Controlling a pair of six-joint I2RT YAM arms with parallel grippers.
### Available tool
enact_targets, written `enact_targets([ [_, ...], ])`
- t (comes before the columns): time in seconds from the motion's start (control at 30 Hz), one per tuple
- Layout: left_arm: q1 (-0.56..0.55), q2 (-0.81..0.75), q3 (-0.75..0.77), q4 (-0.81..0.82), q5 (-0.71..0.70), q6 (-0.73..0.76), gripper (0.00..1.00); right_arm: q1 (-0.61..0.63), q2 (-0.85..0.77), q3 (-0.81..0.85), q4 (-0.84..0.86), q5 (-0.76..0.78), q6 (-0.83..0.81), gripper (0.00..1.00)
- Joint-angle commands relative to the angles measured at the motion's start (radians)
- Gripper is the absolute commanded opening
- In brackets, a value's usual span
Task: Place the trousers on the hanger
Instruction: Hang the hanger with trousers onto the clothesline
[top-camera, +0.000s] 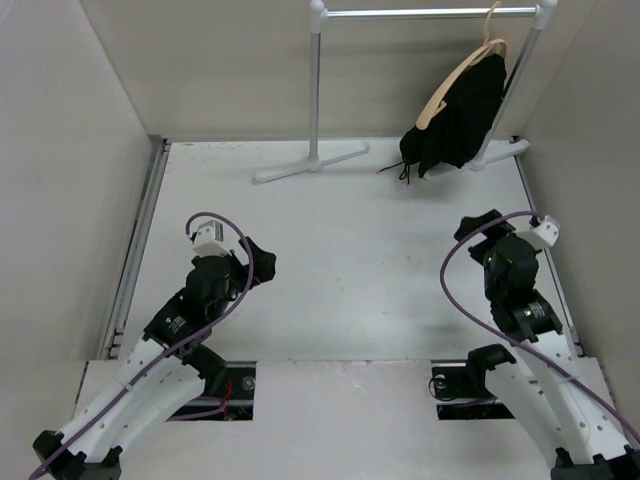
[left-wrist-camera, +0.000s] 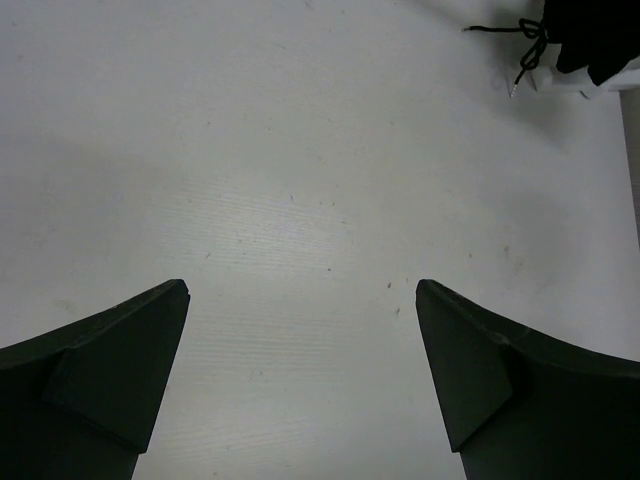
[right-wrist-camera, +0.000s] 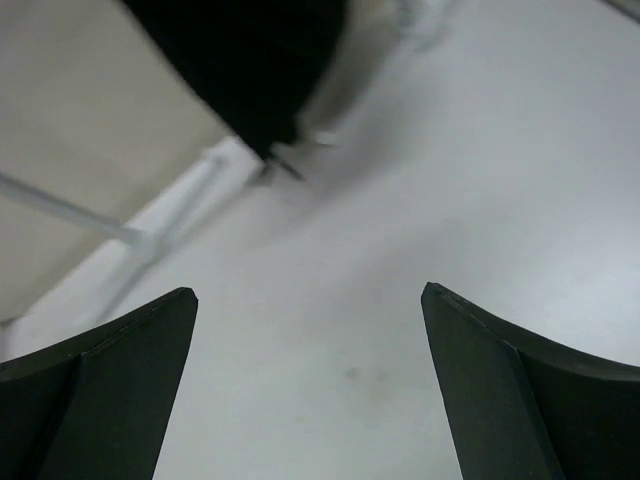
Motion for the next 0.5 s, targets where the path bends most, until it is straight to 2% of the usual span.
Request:
enact_targets([
  [0.0, -0.032, -0.035, -0.047, -0.012, -0.008, -0.022, 1.00, 0.028, -0.044, -0.029, -0.263, 0.351, 0.000, 1.00],
  [0.17, -0.097, -0.009, -0.073, 0.065, -0.013, -0.058, 1.00, 0.059, -0.110, -0.061, -0.247, 0.494, -0.023, 1.00],
  [0.47, -0.270, 0.072, -0.090, 0.206, -0.039, -0.058, 1.00, -0.106, -0.124, -0.084, -0.221, 0.410, -0.064, 1.00],
])
